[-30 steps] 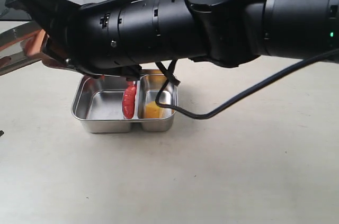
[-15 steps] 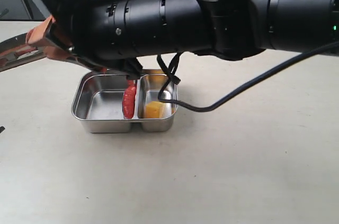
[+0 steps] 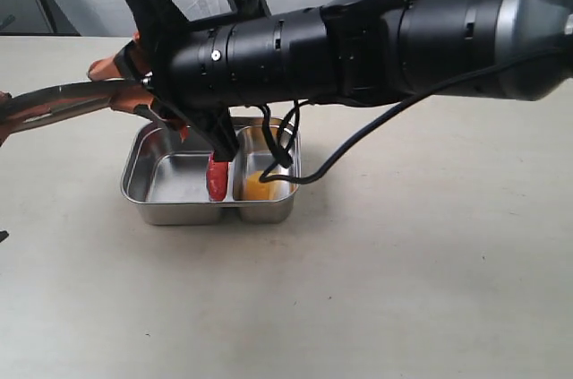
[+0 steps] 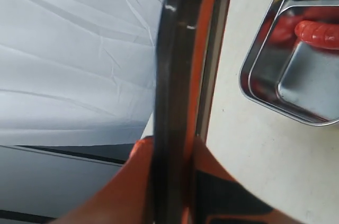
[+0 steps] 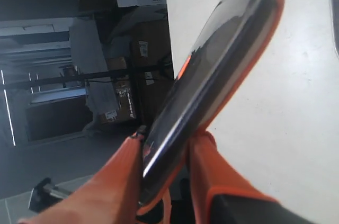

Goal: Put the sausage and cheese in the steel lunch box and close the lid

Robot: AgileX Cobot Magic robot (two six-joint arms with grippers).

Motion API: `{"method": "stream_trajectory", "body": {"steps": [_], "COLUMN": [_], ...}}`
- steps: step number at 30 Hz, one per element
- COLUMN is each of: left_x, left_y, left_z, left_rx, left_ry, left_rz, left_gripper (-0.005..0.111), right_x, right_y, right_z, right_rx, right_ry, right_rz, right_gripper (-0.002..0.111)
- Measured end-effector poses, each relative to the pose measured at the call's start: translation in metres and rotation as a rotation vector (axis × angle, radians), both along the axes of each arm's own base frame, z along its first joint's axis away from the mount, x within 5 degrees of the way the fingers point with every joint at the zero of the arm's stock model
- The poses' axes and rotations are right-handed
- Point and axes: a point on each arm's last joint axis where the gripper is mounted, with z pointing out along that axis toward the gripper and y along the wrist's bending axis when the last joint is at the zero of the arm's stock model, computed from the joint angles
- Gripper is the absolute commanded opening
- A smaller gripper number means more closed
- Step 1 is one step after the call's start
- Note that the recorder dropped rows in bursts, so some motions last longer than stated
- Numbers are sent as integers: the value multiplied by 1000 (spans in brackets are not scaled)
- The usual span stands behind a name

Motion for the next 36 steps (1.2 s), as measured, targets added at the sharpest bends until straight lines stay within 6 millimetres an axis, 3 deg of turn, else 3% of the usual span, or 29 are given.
{"method": "stream_trajectory", "body": {"steps": [9, 17, 22, 30, 33, 36], "left_x": [-2, -2, -6, -5, -5, -5], "left_y": [-6, -9, -22, -22, -21, -21], "left_z": [-2, -1, 0, 0, 0, -1], "left_rx": [12, 32, 4, 17, 19, 21], "left_ry": [9, -3, 12, 8, 7, 8], "left_rz": [-67, -72, -194, -193, -187, -180], "left_gripper": [0, 0, 0, 0, 0, 0], "right_x": [10, 11, -15, -13, -13, -11], "right_y": [3, 5, 18, 19, 20, 20], "right_z": [-14, -11, -9, -15, -15, -15], "right_rx": [2, 33, 113, 97, 85, 66], "right_ry": [53, 44, 87, 2, -18, -53], "right_rz": [-28, 21, 258, 294, 281, 260], "right_gripper": [30, 30, 30, 30, 23, 4]}}
